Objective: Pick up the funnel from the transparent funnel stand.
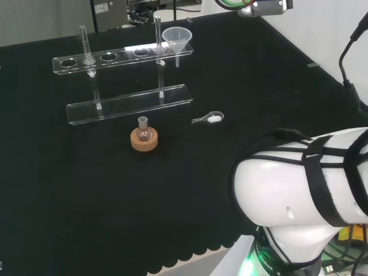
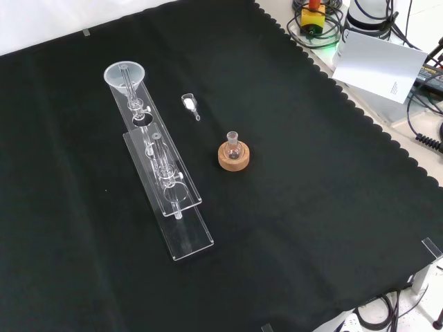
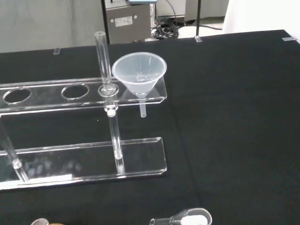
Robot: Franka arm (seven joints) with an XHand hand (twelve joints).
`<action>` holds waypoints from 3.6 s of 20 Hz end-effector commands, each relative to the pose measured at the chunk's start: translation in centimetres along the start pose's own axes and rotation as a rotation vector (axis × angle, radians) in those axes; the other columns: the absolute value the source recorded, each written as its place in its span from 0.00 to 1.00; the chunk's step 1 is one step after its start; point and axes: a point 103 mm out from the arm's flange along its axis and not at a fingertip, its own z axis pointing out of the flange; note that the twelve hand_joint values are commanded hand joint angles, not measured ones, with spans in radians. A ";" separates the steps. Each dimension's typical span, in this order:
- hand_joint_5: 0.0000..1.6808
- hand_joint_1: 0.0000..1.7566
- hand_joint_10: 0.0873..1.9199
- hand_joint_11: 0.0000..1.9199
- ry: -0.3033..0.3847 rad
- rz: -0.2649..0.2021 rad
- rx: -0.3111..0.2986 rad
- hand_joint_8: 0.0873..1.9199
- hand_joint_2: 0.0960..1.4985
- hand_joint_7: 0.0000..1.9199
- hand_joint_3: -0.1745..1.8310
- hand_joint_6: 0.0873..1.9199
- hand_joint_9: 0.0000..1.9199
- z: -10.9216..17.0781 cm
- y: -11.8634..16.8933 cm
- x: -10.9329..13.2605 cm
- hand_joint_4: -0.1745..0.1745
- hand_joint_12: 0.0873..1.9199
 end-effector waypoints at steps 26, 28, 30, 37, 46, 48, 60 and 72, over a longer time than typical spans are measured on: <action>0.08 0.36 0.36 0.00 -0.151 -0.045 0.226 0.32 0.49 0.00 0.26 0.00 0.07 9.3 19.6 1.1 0.48 0.72; 0.08 0.37 0.36 0.00 -0.168 -0.060 0.247 0.32 0.48 0.00 0.26 0.00 0.07 10.1 20.3 1.7 0.48 0.72; 0.08 0.38 0.37 0.00 -0.194 -0.071 0.258 0.31 0.47 0.00 0.27 0.00 0.07 10.7 20.6 2.2 0.48 0.72; 0.08 0.40 0.35 0.00 -0.218 -0.102 0.331 0.33 0.42 0.05 0.31 0.00 0.13 13.2 21.7 3.2 0.49 0.72; 0.08 0.40 0.35 0.00 -0.255 -0.132 0.388 0.32 0.40 0.02 0.33 0.00 0.09 14.9 23.0 3.6 0.51 0.71; 0.07 0.40 0.35 0.00 -0.271 -0.128 0.402 0.31 0.39 0.01 0.34 0.00 0.07 15.1 23.2 3.6 0.51 0.70; 0.05 0.39 0.36 0.00 -0.311 -0.143 0.456 0.25 0.37 0.00 0.34 0.00 0.05 17.2 24.8 2.8 0.51 0.70; 0.01 0.39 0.36 0.00 -0.350 -0.150 0.459 0.11 0.36 0.00 0.33 0.00 0.01 18.0 25.9 2.4 0.52 0.69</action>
